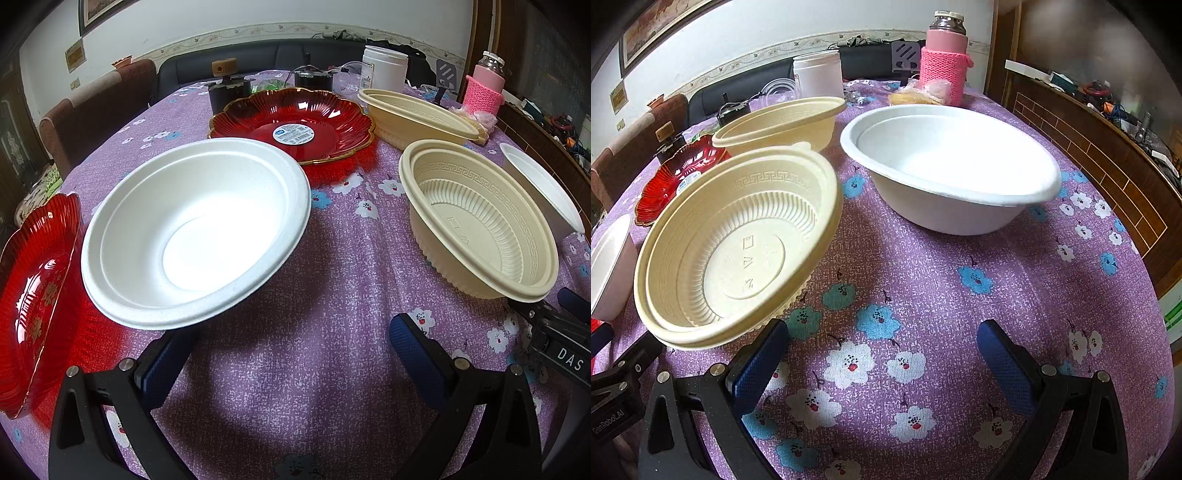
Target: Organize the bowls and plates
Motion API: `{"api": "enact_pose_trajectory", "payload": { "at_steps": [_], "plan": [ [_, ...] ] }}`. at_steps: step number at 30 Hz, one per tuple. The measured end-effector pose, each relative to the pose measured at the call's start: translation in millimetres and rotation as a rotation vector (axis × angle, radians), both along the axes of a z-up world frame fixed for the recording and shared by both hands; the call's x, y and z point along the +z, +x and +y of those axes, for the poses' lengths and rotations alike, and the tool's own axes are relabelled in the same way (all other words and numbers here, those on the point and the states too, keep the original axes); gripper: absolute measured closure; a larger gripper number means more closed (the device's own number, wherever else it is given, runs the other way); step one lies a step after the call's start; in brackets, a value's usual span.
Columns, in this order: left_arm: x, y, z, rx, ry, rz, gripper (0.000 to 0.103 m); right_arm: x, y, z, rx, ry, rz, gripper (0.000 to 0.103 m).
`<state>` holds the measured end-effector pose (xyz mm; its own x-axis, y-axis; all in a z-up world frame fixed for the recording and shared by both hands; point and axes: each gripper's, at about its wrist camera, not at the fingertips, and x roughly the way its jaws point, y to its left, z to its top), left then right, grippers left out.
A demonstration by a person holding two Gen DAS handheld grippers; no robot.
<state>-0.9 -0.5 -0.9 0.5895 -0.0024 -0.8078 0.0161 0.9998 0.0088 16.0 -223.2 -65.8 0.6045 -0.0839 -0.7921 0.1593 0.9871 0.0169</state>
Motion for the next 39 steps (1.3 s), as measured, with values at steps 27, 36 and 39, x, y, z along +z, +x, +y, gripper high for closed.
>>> {"api": "enact_pose_trajectory", "payload": {
  "at_steps": [27, 36, 39],
  "plan": [
    [1.8, -14.4, 1.5, -0.063, 0.004, 0.031, 0.000, 2.7, -4.3, -2.4, 0.007, 0.019, -0.004, 0.001],
    [1.9, -55.1, 4.5, -0.078, 0.007, 0.060, 0.000, 0.1, -8.8, -3.1, 0.024, 0.012, 0.004, 0.001],
    [2.0, -55.1, 3.9, -0.065, 0.010, 0.061, 0.000, 0.3, -7.9, -2.7, 0.024, 0.011, 0.012, 0.001]
  ]
}}
